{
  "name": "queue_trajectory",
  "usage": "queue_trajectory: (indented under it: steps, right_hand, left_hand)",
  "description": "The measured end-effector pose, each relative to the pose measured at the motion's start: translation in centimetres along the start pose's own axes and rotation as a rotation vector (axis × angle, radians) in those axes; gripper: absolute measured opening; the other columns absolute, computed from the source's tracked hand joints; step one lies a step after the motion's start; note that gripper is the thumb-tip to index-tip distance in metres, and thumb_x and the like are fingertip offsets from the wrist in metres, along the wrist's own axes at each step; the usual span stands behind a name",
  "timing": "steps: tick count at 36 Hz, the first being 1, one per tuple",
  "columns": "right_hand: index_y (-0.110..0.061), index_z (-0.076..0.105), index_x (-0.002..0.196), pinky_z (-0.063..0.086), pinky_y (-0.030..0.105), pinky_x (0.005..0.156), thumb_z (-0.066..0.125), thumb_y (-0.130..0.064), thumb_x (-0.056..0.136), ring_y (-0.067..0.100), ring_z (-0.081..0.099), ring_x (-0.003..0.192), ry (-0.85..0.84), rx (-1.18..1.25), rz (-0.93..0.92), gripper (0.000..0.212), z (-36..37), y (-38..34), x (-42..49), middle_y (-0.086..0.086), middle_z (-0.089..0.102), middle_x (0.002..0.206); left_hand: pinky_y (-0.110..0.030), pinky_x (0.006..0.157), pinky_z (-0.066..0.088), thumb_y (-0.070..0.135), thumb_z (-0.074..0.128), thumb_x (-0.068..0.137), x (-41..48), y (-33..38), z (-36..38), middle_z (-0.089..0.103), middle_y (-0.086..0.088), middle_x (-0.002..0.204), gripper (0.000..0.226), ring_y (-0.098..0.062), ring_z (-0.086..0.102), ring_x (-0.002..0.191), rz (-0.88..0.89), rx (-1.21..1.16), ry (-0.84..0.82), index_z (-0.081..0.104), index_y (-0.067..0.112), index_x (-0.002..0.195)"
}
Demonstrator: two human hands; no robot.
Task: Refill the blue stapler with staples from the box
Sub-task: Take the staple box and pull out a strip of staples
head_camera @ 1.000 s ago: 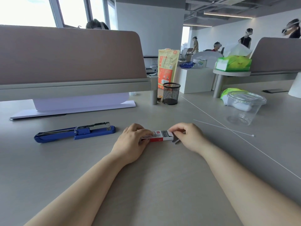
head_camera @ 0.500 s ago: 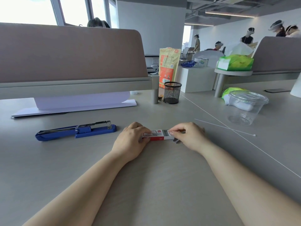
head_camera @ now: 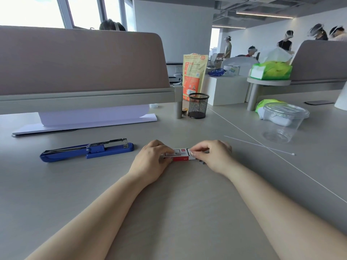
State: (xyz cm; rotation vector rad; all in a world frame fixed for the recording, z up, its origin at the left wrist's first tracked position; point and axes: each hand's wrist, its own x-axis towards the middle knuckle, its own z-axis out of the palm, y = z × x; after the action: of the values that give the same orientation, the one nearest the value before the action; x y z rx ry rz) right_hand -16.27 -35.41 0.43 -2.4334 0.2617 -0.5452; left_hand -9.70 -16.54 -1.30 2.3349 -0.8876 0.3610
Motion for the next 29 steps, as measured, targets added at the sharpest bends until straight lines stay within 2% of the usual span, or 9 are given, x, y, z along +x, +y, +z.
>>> queue_trajectory:
  steps: [3, 5, 8, 10, 16, 20, 23, 25, 29]
  right_hand:
    - [-0.029, 0.072, 0.091, 0.025, 0.041, 0.111, 0.063, -0.035, 0.082, 0.003, 0.042, 0.081, -0.001, -0.051, -0.024, 0.014, 0.4, 0.0, 0.1, -0.007, 0.074, 0.096]
    - [-0.029, 0.072, 0.093, 0.021, 0.04, 0.112, 0.062, -0.035, 0.083, 0.008, 0.047, 0.087, -0.004, -0.075, -0.042, 0.015, 0.7, -0.3, 0.1, -0.008, 0.074, 0.1]
    - [-0.03, 0.071, 0.094, 0.013, 0.035, 0.113, 0.062, -0.036, 0.082, 0.013, 0.056, 0.106, -0.007, -0.089, -0.067, 0.016, 1.2, -0.3, 0.2, -0.008, 0.074, 0.101]
    - [-0.03, 0.07, 0.096, 0.011, 0.034, 0.111, 0.062, -0.037, 0.082, 0.011, 0.058, 0.107, -0.011, -0.102, -0.084, 0.017, 1.4, -0.1, 0.4, -0.009, 0.074, 0.101]
    - [-0.034, 0.064, 0.103, 0.009, 0.035, 0.109, 0.064, -0.042, 0.078, 0.009, 0.059, 0.108, -0.028, -0.129, -0.119, 0.027, 1.6, 0.4, 0.7, -0.011, 0.073, 0.102]
    - [-0.035, 0.063, 0.108, 0.012, 0.036, 0.108, 0.066, -0.045, 0.076, 0.011, 0.056, 0.111, -0.03, -0.137, -0.113, 0.034, 1.5, 0.7, 1.1, -0.012, 0.071, 0.103]
    - [-0.035, 0.063, 0.109, 0.017, 0.034, 0.101, 0.065, -0.049, 0.075, 0.018, 0.054, 0.111, -0.067, -0.209, -0.151, 0.036, 1.3, 0.6, 1.2, -0.009, 0.068, 0.103]
    - [-0.037, 0.063, 0.107, 0.02, 0.035, 0.098, 0.063, -0.052, 0.075, 0.02, 0.053, 0.111, -0.083, -0.264, -0.162, 0.035, 1.2, 0.6, 1.3, -0.007, 0.066, 0.104]
    - [-0.038, 0.062, 0.106, 0.018, 0.041, 0.108, 0.058, -0.057, 0.076, 0.021, 0.048, 0.116, -0.013, -0.354, -0.087, 0.036, 1.5, 1.3, 1.7, -0.004, 0.062, 0.112]
  left_hand:
    - [-0.035, 0.083, 0.049, 0.027, 0.066, 0.081, 0.0, 0.0, 0.0, 0.06, 0.0, 0.106, 0.023, -0.02, 0.058, 0.097, 0.004, -0.002, 0.006, 0.069, 0.026, 0.104]
    - [-0.035, 0.082, 0.05, 0.027, 0.067, 0.08, 0.0, 0.0, 0.0, 0.06, 0.0, 0.105, 0.022, -0.021, 0.058, 0.095, 0.006, -0.006, 0.011, 0.069, 0.026, 0.103]
    - [-0.036, 0.081, 0.05, 0.027, 0.067, 0.08, 0.0, 0.0, 0.0, 0.06, 0.0, 0.104, 0.022, -0.021, 0.059, 0.093, 0.006, -0.013, 0.014, 0.069, 0.026, 0.102]
    - [-0.036, 0.081, 0.05, 0.026, 0.067, 0.08, 0.0, 0.0, -0.1, 0.06, 0.0, 0.104, 0.022, -0.021, 0.059, 0.093, 0.005, -0.016, 0.01, 0.068, 0.026, 0.102]
    - [-0.032, 0.082, 0.048, 0.023, 0.067, 0.08, 0.1, 0.0, 0.0, 0.06, -0.001, 0.106, 0.023, -0.02, 0.059, 0.093, 0.002, -0.036, 0.003, 0.068, 0.023, 0.104]
    - [-0.025, 0.088, 0.042, 0.017, 0.063, 0.082, 0.2, -0.2, 0.2, 0.059, -0.001, 0.117, 0.028, -0.02, 0.057, 0.103, 0.016, -0.048, -0.042, 0.063, 0.019, 0.11]
    - [-0.026, 0.093, 0.041, 0.015, 0.057, 0.086, 0.2, -0.2, 0.4, 0.056, -0.001, 0.126, 0.032, -0.02, 0.054, 0.111, 0.025, -0.049, -0.079, 0.058, 0.019, 0.117]
    - [-0.028, 0.097, 0.04, 0.016, 0.053, 0.088, 0.2, -0.2, 0.4, 0.052, 0.0, 0.134, 0.034, -0.02, 0.051, 0.118, 0.025, -0.046, -0.095, 0.053, 0.022, 0.122]
    - [-0.033, 0.103, 0.039, 0.027, 0.053, 0.087, 0.2, 0.1, 0.4, 0.033, 0.002, 0.148, 0.044, -0.017, 0.043, 0.128, -0.001, -0.029, -0.109, 0.043, 0.027, 0.13]
